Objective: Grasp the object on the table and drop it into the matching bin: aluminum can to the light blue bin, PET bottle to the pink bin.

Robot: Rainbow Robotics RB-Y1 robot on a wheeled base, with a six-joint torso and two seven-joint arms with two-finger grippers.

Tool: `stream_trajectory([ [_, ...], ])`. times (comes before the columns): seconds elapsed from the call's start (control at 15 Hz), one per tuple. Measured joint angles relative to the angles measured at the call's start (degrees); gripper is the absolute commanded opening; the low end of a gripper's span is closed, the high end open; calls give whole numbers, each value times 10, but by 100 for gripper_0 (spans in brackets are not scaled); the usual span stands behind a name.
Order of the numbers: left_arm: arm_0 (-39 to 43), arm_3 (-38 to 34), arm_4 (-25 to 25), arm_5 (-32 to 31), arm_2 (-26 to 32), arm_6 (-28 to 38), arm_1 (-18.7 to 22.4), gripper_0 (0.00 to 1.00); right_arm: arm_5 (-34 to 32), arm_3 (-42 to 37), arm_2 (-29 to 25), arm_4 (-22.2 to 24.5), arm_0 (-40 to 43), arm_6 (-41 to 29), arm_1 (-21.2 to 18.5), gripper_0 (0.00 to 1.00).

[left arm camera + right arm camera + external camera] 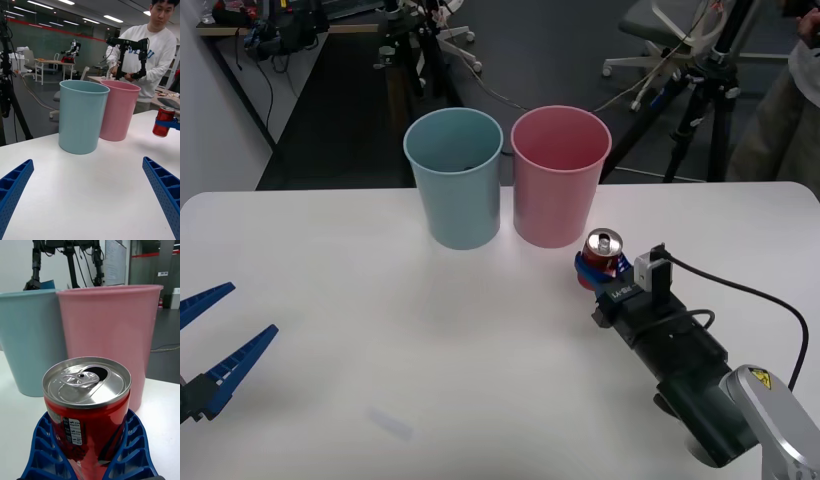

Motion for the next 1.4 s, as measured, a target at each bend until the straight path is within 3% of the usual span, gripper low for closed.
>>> stream_trajectory([
  [0.33,0,0,0,0,0,0,0,100,30,-158,50,83,41,-131,-31,0],
  [0.73,0,0,0,0,0,0,0,100,48,-253,71,233,27,-313,-33,0],
  [1.0,0,0,0,0,0,0,0,100,68,-252,90,305,-52,-410,-33,0],
  [1.4,0,0,0,0,0,0,0,100,120,-152,112,315,-193,-447,-10,0],
])
